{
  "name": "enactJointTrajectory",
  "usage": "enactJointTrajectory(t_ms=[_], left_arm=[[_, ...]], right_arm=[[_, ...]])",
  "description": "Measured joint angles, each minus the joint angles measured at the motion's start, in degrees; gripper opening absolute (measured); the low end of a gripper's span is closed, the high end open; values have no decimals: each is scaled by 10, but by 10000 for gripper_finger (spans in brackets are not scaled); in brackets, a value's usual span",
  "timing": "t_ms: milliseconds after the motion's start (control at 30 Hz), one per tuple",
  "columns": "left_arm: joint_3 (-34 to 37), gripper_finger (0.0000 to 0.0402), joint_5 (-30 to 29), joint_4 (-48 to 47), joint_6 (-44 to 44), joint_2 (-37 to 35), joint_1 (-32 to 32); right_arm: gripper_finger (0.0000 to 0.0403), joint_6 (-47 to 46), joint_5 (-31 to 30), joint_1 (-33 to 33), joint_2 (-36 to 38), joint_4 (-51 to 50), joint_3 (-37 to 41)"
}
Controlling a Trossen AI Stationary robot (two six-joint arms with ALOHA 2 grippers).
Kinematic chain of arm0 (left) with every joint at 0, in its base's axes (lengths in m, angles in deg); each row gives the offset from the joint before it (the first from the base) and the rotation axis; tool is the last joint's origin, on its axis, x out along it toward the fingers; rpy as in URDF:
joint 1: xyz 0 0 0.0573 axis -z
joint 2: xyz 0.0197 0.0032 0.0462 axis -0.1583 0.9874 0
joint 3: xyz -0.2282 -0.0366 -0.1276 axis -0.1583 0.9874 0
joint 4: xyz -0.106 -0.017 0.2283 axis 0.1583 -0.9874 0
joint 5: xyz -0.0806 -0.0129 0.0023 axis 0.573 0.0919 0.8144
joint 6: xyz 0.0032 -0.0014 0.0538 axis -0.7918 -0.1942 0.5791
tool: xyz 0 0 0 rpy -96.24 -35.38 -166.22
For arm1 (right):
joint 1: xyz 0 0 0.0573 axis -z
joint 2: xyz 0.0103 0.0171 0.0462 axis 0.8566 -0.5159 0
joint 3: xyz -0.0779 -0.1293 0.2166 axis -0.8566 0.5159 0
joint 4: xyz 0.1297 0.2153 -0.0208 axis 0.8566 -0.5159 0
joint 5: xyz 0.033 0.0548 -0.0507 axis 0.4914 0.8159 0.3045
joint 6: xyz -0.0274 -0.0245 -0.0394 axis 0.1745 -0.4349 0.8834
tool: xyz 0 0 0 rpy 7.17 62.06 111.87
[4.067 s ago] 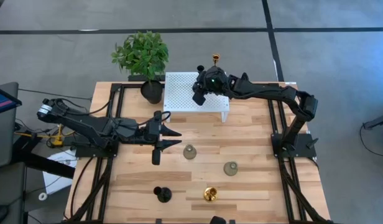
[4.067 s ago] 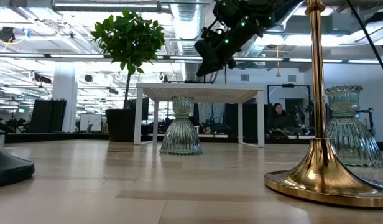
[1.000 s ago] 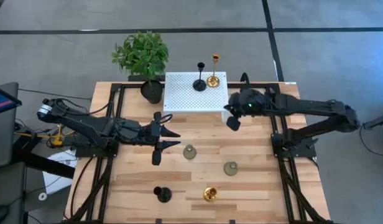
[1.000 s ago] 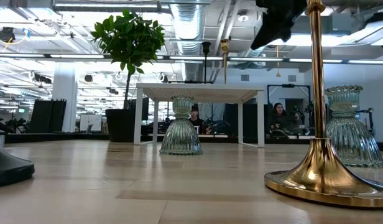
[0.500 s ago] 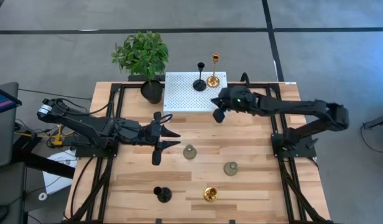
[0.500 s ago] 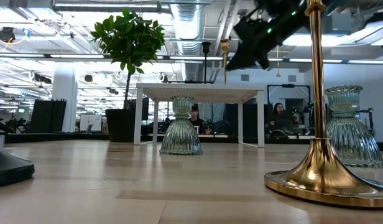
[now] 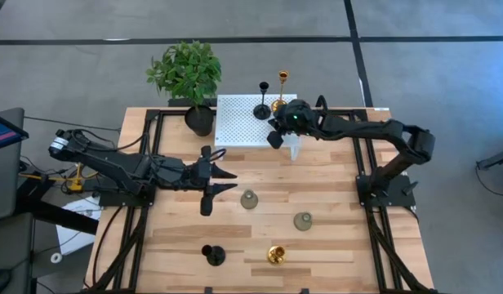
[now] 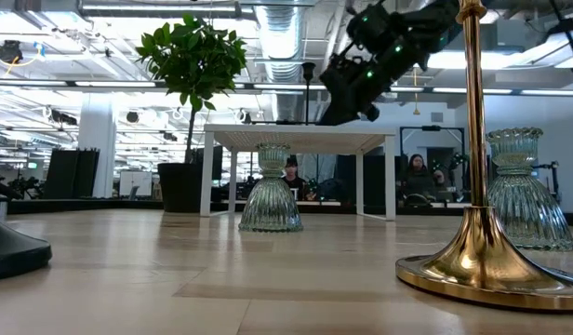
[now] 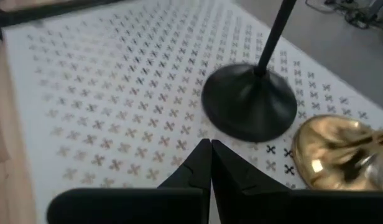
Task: Pick & Place candle stick holders
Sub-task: Put the top black candle holder on the shelf
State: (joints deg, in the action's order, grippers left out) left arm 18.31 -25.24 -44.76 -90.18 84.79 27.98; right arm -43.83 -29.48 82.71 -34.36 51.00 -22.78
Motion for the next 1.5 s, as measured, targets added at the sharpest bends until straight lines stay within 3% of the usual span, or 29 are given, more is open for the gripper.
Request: enactJointTrajectory(t_ms=[1500], left_arm=[[0, 108, 0, 0, 0, 0, 0]], right_arm=[[0, 21, 13, 47, -17, -10, -22]])
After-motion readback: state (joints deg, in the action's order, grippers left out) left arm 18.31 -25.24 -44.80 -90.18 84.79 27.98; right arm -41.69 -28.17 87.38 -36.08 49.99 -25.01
